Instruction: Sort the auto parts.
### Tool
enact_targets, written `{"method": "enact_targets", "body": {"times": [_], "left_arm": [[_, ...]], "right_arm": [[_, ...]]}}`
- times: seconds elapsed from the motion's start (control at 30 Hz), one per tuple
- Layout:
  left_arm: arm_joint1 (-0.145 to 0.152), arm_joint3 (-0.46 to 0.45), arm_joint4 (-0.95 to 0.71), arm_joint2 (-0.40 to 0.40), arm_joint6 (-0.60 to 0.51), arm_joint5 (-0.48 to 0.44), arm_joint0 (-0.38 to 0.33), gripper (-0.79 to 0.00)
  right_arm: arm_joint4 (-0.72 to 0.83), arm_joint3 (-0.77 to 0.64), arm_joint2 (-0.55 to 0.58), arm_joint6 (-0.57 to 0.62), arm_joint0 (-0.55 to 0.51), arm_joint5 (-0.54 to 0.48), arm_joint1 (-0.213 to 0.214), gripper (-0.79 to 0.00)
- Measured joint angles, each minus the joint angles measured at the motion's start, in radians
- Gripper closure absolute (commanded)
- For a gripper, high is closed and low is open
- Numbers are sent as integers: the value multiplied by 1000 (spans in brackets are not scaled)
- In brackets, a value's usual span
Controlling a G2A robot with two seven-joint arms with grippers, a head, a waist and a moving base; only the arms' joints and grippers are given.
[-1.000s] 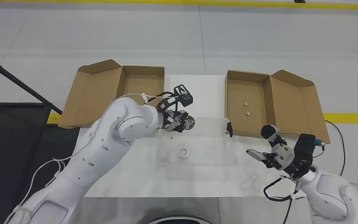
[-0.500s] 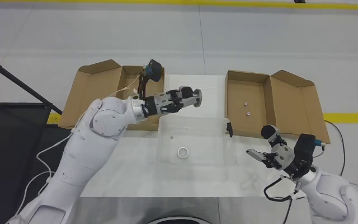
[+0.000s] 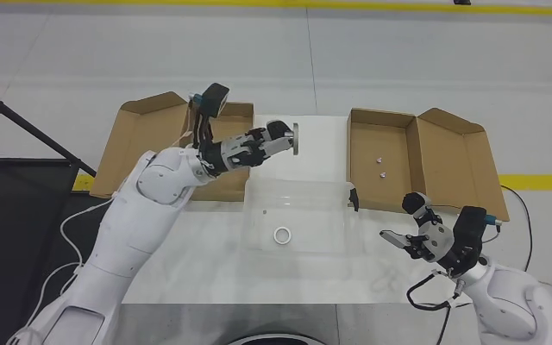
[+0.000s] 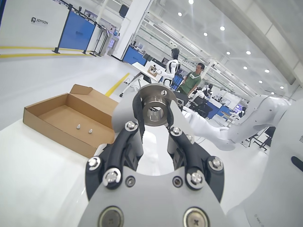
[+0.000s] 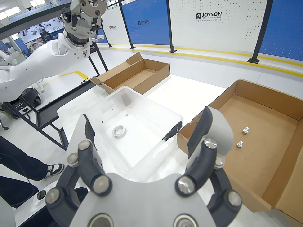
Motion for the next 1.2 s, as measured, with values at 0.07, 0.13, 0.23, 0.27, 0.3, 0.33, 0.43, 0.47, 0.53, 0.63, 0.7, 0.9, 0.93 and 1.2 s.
{"method": "enact_targets", "body": {"times": [0.07,0.13,0.23,0.27,0.3,0.33,0.43,0.47,0.53,0.63,0.7,0.9,0.93,1.2], "left_arm": [[0,-4,37,-8,20,24,2,0],[3,-12,90,-25,45,68,7,0],[11,-35,184,-72,90,165,28,0],[15,-49,215,-90,102,200,39,0],[19,-64,247,-109,114,239,51,0],[25,-90,292,-135,126,295,70,0],[39,-171,405,-200,143,442,129,0],[43,-197,438,-219,147,488,148,0],[49,-252,480,-258,162,574,193,0],[49,-261,482,-265,164,595,203,0],[49,-258,481,-263,164,589,201,0],[49,-258,481,-263,164,589,201,0],[49,-258,483,-262,164,590,202,0],[36,-151,555,-205,126,848,123,0]], "right_arm": [[0,0,0,0,0,0,0,-785],[0,0,0,0,0,0,0,-785],[0,0,0,0,0,0,0,-785],[0,0,0,0,0,0,0,-785],[0,0,0,0,0,0,0,-785],[0,0,0,0,0,0,0,-785],[0,0,0,0,0,0,0,-785],[0,0,0,0,0,0,0,-785],[0,0,0,0,0,0,0,-785],[0,0,0,0,0,0,0,-785],[0,0,0,0,0,0,0,-785],[0,0,0,0,0,0,0,-785],[0,0,0,0,0,0,0,-785],[0,0,0,0,0,0,0,-785]]}}
